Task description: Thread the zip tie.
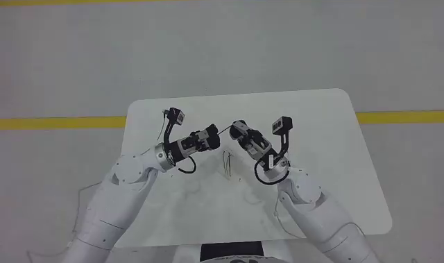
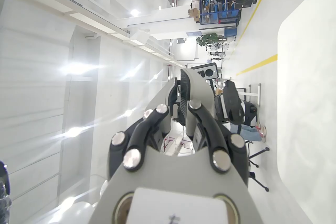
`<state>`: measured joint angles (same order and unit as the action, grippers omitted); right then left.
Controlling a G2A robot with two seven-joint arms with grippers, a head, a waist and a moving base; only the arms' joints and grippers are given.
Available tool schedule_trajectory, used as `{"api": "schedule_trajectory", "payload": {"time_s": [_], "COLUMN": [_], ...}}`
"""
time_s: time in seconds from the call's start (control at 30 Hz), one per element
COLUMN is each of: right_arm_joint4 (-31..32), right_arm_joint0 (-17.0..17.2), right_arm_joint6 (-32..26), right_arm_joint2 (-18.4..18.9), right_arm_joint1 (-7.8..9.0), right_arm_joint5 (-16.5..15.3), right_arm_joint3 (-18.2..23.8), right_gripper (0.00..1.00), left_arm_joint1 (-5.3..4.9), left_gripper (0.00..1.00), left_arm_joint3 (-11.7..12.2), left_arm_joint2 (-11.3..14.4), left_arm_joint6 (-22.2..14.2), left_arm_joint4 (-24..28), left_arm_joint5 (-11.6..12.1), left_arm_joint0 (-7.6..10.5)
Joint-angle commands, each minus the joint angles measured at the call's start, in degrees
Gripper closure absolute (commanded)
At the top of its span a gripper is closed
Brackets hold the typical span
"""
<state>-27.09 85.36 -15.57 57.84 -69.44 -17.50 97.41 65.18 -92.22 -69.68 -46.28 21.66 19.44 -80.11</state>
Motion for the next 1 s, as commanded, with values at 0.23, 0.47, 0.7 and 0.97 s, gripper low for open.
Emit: {"api": "schedule_trajectory", "payload": {"time_s": [0.23, 0.47, 0.7, 0.97], "right_arm_joint4": [0.46, 3.68, 9.03, 12.53], "right_arm_joint0": [-0.18, 0.11, 0.91, 1.33], "right_arm_joint6": [1.54, 3.18, 5.20, 6.95], "right_arm_joint2": [-1.13, -0.78, -0.04, 0.52], "right_arm_joint1": [-0.67, -0.66, -0.70, -0.90], "right_arm_joint5": [0.37, 1.05, 2.17, 3.09], "right_arm_joint3": [-0.87, -0.46, 0.32, 0.54], "right_gripper": [1.00, 1.00, 1.00, 1.00], "left_arm_joint1": [0.17, 0.19, -0.07, -0.30], "left_gripper": [0.00, 0.00, 0.00, 0.53], "left_arm_joint3": [0.24, -0.15, -0.30, 0.07], "left_arm_joint2": [0.72, 1.19, 1.38, 1.99], "left_arm_joint6": [-0.36, 1.12, 0.48, 0.07], "left_arm_joint4": [0.31, -0.07, 0.44, 0.40], "left_arm_joint5": [0.04, -0.30, -0.01, -0.37], "left_arm_joint0": [0.15, 0.13, 0.13, 0.45]}}
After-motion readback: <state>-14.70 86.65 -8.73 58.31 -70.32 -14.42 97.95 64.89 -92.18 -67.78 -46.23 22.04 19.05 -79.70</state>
